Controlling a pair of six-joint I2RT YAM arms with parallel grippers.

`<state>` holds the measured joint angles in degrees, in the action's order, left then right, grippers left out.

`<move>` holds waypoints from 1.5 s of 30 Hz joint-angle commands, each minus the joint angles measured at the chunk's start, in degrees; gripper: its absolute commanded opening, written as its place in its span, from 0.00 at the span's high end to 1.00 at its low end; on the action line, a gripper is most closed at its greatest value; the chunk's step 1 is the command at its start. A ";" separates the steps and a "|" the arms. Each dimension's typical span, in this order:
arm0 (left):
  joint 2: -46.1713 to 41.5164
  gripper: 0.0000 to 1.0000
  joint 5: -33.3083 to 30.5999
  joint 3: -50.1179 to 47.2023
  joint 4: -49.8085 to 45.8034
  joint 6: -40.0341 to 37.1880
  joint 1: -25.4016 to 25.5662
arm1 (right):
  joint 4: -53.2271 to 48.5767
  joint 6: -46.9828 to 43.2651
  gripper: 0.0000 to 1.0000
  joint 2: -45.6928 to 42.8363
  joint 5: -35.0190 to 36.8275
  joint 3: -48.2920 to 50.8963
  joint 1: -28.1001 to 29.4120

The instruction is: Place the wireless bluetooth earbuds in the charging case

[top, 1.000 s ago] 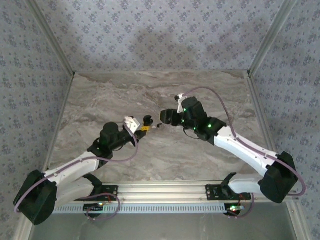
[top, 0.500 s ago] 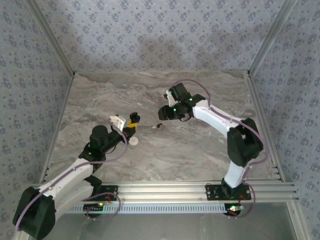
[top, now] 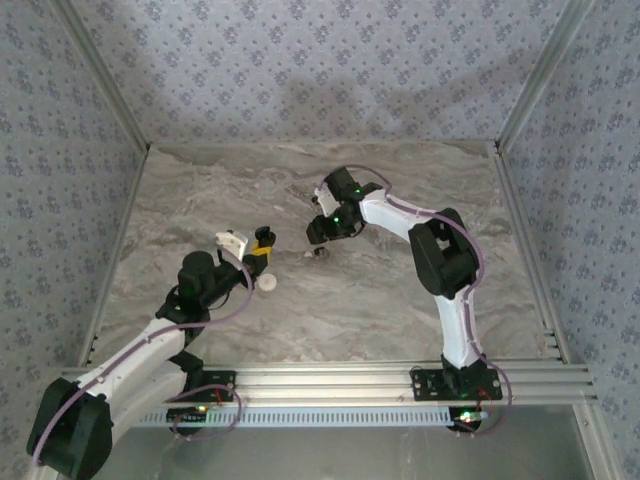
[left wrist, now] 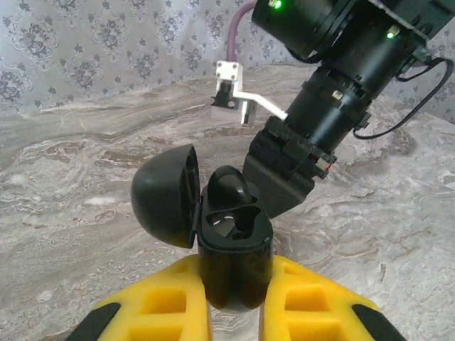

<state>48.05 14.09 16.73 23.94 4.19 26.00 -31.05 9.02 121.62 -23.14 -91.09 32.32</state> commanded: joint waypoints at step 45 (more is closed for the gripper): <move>1.04 0.90 0.85 1.20 -0.28 -0.05 -0.42 | -24.08 -0.31 0.59 4.90 21.77 -17.72 5.30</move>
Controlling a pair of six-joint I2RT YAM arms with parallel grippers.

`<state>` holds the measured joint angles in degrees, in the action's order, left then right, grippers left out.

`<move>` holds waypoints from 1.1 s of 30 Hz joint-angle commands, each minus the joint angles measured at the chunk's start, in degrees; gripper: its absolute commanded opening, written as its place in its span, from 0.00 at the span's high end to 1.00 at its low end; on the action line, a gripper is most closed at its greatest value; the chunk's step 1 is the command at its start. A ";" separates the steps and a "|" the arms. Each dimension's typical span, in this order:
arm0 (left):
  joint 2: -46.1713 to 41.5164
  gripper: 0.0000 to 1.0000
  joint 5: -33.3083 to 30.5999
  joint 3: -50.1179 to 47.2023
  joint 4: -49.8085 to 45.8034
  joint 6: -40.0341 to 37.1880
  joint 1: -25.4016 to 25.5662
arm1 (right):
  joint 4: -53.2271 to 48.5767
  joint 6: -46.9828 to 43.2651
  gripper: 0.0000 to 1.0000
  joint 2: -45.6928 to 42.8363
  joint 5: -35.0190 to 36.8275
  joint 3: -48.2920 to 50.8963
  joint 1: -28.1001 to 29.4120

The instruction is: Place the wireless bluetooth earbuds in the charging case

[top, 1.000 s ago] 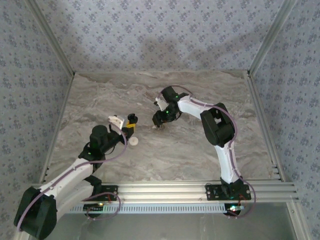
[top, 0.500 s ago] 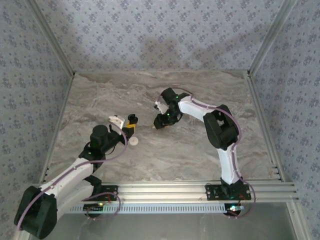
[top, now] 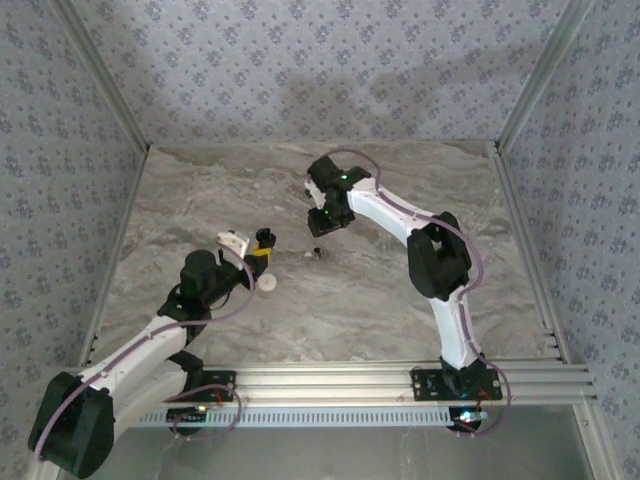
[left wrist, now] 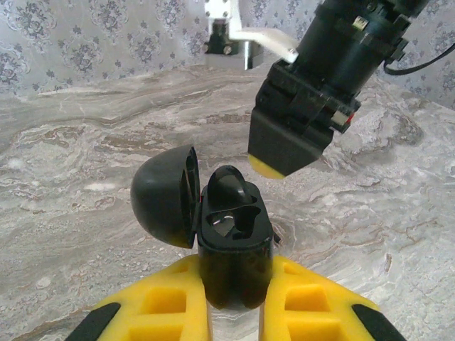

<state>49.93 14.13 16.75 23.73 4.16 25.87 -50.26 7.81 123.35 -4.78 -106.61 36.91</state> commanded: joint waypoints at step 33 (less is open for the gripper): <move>-1.31 0.90 0.49 0.91 -0.35 -0.17 -0.29 | -4.76 1.74 0.65 11.74 -1.23 -6.07 3.16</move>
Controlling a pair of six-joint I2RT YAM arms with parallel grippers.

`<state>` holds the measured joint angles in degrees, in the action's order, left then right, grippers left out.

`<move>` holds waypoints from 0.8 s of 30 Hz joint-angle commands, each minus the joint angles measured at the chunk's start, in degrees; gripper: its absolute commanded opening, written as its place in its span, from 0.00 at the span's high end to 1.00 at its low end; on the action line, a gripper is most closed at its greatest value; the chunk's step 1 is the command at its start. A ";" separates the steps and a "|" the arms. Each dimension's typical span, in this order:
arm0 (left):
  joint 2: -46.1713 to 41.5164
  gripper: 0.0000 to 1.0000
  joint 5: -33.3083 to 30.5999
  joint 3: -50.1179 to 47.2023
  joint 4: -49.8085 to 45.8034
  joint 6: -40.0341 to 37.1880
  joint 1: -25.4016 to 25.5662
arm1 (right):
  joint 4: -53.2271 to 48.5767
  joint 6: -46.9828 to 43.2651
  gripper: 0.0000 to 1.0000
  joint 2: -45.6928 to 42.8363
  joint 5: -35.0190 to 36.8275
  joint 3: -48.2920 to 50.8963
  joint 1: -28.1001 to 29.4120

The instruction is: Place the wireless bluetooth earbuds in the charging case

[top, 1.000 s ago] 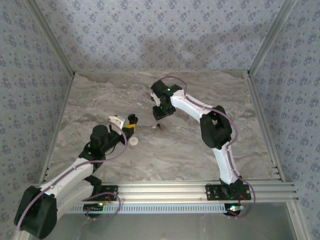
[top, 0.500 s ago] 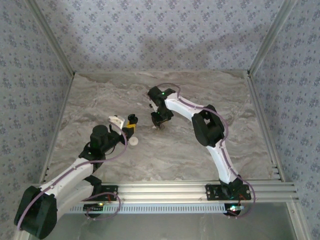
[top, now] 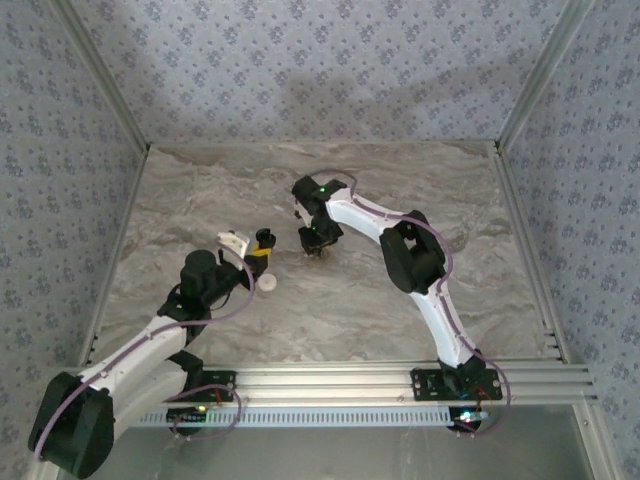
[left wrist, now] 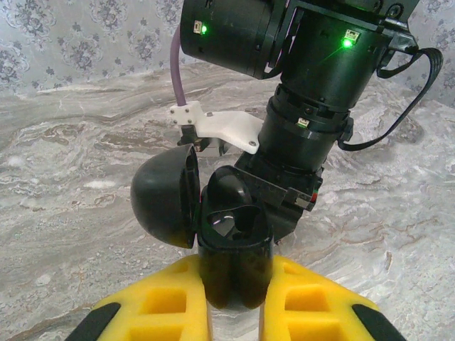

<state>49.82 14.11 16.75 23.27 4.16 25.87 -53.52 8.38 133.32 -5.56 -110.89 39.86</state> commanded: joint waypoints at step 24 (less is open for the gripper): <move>-1.39 0.90 0.57 0.63 -0.09 -0.45 -0.29 | -3.88 2.60 0.71 2.08 2.72 -1.94 0.27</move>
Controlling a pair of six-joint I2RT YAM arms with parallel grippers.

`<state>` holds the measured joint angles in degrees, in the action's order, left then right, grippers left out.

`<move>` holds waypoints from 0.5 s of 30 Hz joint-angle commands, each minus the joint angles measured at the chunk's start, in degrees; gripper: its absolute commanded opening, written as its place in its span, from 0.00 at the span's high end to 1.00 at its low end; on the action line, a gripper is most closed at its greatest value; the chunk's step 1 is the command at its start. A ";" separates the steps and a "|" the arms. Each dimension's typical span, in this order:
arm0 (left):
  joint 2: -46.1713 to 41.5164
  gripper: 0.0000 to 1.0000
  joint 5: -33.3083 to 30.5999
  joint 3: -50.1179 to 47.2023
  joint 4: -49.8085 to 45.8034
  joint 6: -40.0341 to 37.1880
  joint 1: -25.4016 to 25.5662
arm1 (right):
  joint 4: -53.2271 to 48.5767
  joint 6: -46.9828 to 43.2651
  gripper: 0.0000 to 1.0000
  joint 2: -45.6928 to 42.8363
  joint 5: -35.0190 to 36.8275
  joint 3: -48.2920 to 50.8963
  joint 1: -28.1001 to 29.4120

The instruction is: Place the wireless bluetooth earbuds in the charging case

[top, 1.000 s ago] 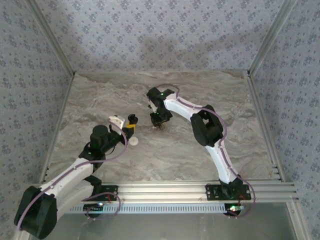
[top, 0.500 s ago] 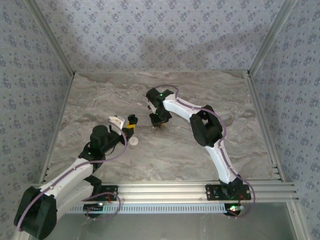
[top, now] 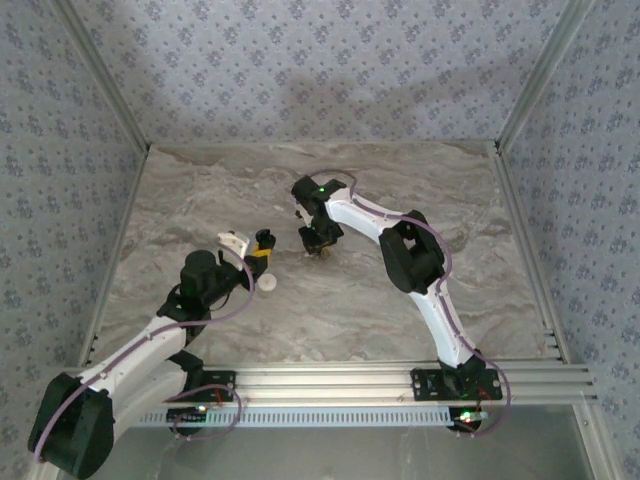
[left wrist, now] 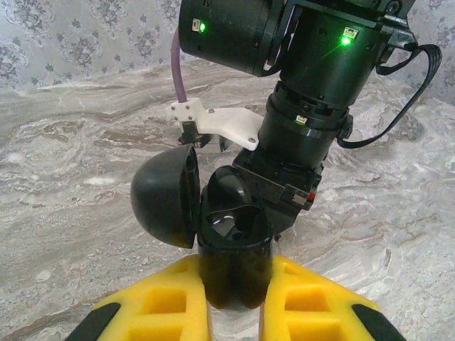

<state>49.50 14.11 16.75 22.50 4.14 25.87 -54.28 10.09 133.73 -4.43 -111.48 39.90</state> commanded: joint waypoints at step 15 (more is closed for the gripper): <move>0.11 0.90 1.31 0.78 0.59 -0.77 -0.29 | 3.90 2.45 0.80 -4.95 3.25 5.04 0.67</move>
<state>49.56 14.17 16.75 22.48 4.12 25.87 -52.12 10.90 131.94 -2.33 -108.51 40.27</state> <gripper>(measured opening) 0.173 0.204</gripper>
